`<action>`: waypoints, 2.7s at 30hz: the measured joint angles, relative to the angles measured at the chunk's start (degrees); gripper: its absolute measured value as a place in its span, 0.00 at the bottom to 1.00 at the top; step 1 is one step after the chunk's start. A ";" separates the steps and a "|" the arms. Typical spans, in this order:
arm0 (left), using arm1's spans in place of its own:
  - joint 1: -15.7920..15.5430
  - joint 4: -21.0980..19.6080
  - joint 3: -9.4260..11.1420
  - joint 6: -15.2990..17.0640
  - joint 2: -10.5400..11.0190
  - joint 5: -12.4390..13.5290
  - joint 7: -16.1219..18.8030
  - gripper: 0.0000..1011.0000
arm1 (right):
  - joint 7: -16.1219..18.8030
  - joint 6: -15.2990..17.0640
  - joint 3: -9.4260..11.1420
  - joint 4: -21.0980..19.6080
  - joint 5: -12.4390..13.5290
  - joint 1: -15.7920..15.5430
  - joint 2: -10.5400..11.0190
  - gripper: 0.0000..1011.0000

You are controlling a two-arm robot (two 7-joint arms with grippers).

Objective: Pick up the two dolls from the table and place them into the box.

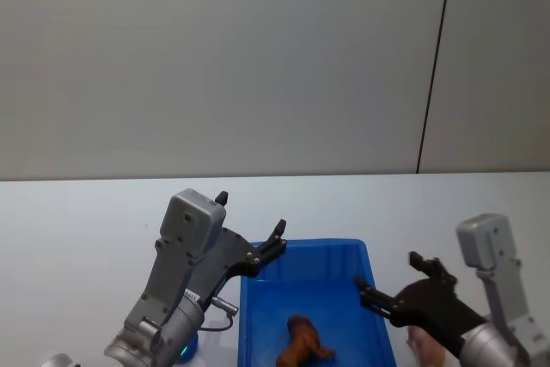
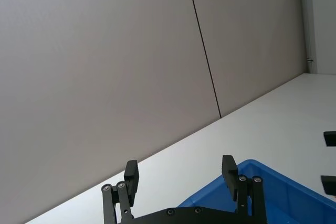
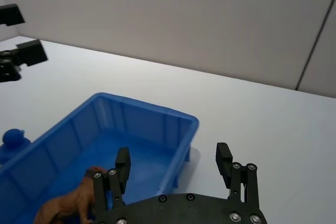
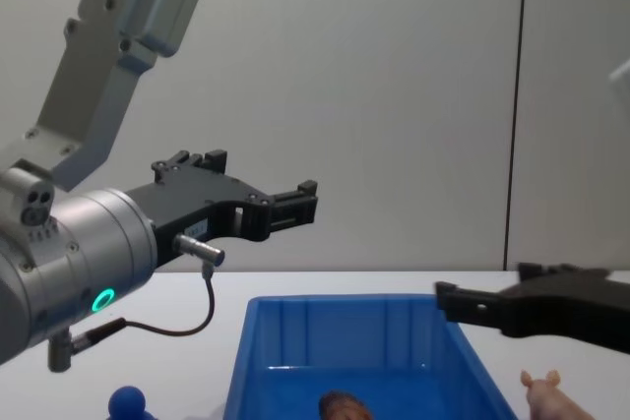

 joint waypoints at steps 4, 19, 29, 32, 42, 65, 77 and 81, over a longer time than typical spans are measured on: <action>0.00 0.00 0.00 0.00 0.00 0.00 0.00 0.99 | -2.17 0.35 0.54 -1.41 0.27 -1.39 0.86 0.99; 0.00 0.00 0.00 0.00 0.00 0.00 0.00 0.99 | -7.77 2.81 2.17 -4.99 2.12 -6.37 3.73 0.99; 0.00 0.00 0.00 0.00 0.00 0.00 0.00 0.99 | -7.29 3.57 2.19 -4.34 2.57 -8.10 4.34 0.99; 0.00 0.00 0.00 0.00 0.00 0.00 0.00 0.99 | -6.85 3.66 2.02 -3.63 2.49 -8.28 4.31 0.99; 0.00 0.00 0.00 0.00 0.00 0.00 0.00 0.99 | -5.21 3.66 1.36 -0.84 1.18 -8.27 3.87 0.90; 0.00 0.00 0.00 0.00 0.00 0.00 0.00 0.99 | -5.08 1.13 0.99 0.63 -1.29 -7.77 3.30 0.37; 0.00 0.00 0.00 0.00 0.00 0.00 0.00 0.99 | -1.76 -2.65 1.46 -3.21 -0.35 -7.08 3.62 0.37; 0.00 0.00 0.00 0.00 0.00 0.00 0.00 0.99 | 0.16 -3.36 1.48 -3.78 0.60 -6.28 3.34 0.37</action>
